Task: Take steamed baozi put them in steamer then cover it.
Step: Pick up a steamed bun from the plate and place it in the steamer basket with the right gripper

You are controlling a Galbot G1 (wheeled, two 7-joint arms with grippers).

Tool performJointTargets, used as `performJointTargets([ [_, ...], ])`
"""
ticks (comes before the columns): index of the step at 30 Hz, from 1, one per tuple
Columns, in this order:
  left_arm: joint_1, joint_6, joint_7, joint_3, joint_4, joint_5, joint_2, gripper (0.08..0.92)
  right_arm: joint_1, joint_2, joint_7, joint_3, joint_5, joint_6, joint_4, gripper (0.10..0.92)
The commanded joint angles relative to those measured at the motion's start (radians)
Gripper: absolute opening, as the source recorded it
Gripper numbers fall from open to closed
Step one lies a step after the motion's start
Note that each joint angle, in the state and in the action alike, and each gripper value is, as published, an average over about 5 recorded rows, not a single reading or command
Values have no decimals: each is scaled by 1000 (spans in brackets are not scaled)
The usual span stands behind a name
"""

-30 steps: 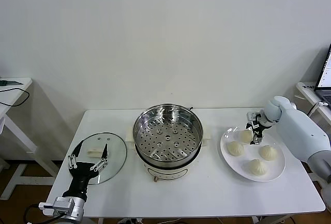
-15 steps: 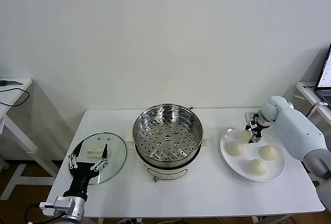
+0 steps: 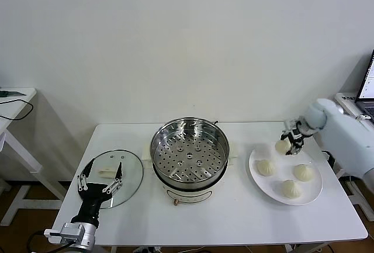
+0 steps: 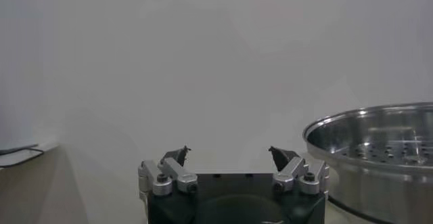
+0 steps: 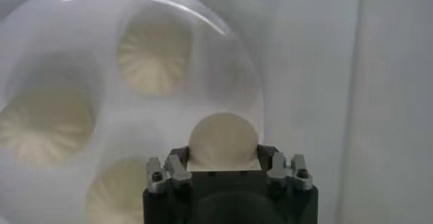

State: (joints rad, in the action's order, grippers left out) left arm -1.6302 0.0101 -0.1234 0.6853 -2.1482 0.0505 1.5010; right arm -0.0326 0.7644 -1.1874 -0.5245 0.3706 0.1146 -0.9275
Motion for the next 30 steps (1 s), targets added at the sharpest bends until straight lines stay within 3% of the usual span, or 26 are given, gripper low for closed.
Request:
performJointTargets([
  [1,-10,1,0,2,-9,8,1,823,-354,-175,-144,-258,-213,253,-431,670],
  [12,-21,0,3,9,-17,15,1,823,-663,20,-113,-513,-182,401,-660,670],
  [21,-22,-1,2,21,-15,10,-12,823,-691,264,-78,-601,-174,512,-594,670],
  [30,-14,1,1,21,5,7,-15,823,-541,364,-66,-585,-128,551,-494,670],
])
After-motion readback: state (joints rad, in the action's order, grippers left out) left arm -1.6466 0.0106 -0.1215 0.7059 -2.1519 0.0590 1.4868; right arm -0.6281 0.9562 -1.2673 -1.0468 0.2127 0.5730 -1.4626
